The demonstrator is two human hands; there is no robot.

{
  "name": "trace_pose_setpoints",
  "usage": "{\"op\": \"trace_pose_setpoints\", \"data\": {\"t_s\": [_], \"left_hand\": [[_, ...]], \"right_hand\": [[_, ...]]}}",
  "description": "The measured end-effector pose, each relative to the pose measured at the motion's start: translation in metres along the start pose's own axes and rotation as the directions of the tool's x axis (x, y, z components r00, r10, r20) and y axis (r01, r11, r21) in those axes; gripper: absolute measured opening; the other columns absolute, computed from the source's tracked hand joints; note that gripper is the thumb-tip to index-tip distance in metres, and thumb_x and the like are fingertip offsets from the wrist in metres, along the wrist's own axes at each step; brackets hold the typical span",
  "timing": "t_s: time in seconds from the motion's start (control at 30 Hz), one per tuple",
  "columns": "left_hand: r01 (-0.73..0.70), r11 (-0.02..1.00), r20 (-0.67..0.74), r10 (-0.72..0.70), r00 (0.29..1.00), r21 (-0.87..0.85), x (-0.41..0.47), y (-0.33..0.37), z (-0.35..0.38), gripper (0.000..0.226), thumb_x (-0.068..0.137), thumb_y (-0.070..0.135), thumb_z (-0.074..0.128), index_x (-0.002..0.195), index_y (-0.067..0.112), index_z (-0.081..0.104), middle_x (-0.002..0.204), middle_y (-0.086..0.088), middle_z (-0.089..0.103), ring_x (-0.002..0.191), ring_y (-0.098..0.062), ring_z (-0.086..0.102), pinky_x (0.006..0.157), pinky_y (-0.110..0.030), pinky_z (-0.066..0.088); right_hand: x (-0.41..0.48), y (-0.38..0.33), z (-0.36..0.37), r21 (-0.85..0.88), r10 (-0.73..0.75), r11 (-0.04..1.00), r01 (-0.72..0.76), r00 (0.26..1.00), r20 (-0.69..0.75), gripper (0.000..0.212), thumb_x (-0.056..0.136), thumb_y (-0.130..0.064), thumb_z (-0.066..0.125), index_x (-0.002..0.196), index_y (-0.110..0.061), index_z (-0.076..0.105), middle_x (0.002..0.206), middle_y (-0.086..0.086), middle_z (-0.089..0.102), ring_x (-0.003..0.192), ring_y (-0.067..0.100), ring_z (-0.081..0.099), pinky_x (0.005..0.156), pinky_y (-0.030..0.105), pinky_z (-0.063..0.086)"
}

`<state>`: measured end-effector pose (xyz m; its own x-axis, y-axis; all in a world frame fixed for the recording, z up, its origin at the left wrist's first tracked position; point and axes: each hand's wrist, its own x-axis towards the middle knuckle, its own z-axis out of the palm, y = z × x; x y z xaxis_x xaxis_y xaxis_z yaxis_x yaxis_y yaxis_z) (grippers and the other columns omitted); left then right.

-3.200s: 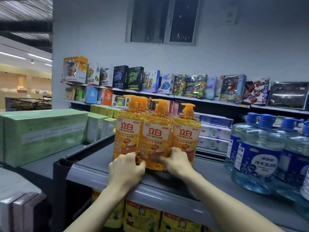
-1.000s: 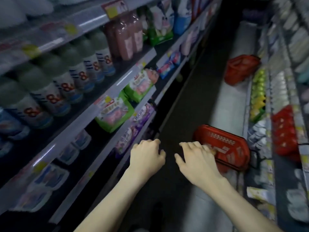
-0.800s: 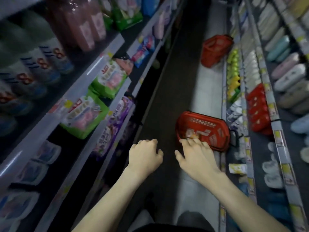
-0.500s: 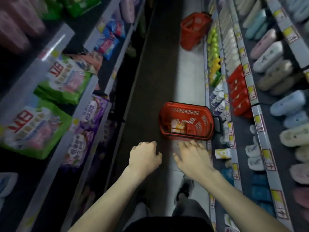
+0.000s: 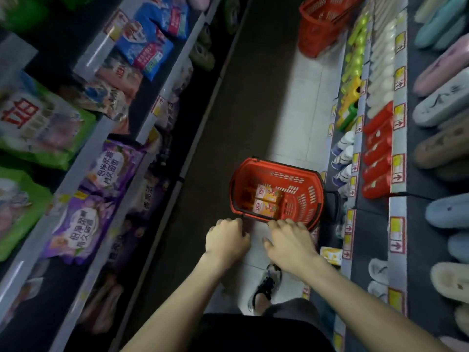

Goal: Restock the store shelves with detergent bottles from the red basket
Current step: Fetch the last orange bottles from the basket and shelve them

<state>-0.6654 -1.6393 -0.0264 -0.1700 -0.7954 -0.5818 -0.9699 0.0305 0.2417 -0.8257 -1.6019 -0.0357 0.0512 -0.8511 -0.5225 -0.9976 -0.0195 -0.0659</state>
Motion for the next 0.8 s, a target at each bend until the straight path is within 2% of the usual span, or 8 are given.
{"op": "trace_pose_setpoints", "data": {"t_s": [0.23,0.53,0.8], "left_hand": [[0.056,0.995,0.036,-0.053,0.998,-0.083,0.061,0.033,0.019,0.031,0.092,0.03,0.055,0.117,0.014,0.065,0.123,-0.013,0.068,0.119,-0.038,0.061,0.094,-0.043,0.051],[0.13,0.985,0.166,-0.11,0.98,-0.115,0.168,0.014,0.024,0.036,0.094,0.027,0.054,0.124,0.012,0.066,0.13,-0.015,0.067,0.124,-0.038,0.06,0.101,-0.044,0.048],[0.111,0.987,0.244,-0.081,0.967,-0.114,0.258,0.008,0.032,0.031,0.096,0.027,0.052,0.121,0.013,0.064,0.126,-0.013,0.068,0.122,-0.037,0.06,0.102,-0.046,0.047]], "right_hand": [[0.065,0.053,0.01,-0.043,-0.049,0.998,0.055,0.99,0.134,0.048,0.102,-0.046,0.047,0.134,-0.013,0.056,0.136,0.01,0.065,0.13,0.032,0.056,0.104,0.043,0.043],[0.159,0.07,0.022,-0.108,-0.054,0.99,0.087,0.96,0.274,0.045,0.103,-0.042,0.044,0.134,-0.012,0.054,0.136,0.011,0.064,0.129,0.033,0.056,0.105,0.043,0.043],[0.26,0.083,0.027,-0.058,-0.005,0.998,0.026,0.941,0.338,0.041,0.104,-0.038,0.044,0.135,-0.013,0.054,0.133,0.011,0.064,0.126,0.032,0.057,0.104,0.044,0.044]]}}
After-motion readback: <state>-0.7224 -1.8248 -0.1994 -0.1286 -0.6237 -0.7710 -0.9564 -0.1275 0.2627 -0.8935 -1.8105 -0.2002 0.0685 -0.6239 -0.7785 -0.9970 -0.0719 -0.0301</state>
